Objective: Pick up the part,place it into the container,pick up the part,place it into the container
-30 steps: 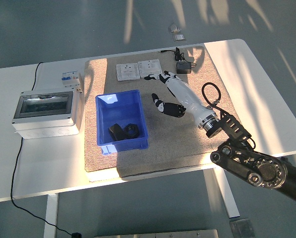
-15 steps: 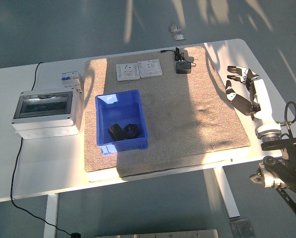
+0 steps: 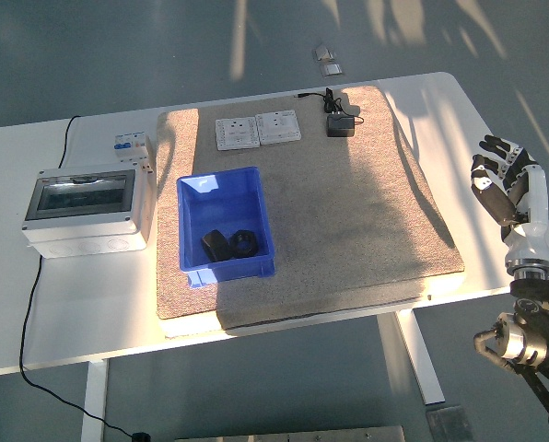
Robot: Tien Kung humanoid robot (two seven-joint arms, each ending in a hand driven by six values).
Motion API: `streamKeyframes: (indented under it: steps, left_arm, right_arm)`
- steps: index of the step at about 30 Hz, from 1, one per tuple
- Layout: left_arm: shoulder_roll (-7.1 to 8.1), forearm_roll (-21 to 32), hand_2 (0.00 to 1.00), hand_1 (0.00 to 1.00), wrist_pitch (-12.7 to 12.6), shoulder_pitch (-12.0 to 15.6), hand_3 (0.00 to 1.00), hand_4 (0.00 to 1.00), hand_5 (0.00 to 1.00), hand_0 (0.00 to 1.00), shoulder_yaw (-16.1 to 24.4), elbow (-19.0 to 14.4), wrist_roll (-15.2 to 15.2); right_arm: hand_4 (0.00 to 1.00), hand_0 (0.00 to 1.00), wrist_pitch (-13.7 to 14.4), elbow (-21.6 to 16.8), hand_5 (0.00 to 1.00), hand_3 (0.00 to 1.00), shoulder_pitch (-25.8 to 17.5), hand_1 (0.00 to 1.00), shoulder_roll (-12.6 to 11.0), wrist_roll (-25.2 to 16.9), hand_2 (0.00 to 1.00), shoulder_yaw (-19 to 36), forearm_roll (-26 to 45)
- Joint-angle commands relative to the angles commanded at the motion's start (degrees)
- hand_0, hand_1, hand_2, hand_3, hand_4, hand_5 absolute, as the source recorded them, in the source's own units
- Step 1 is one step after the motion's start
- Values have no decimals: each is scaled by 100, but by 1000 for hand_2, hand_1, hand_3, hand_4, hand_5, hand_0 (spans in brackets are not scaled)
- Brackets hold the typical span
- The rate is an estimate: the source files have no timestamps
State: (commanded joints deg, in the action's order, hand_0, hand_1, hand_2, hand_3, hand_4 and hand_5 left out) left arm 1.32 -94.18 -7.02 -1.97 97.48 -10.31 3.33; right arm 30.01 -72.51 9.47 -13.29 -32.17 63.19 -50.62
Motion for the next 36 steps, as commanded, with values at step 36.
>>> streamKeyframes:
  steps: [36]
  left_arm:
    - [9,58,678,671,55,-2,745,815,869,683,-98,0,-33]
  right_arm:
    - [577,701,175,202,247,656,-28,488,34,-173,652,53,159]
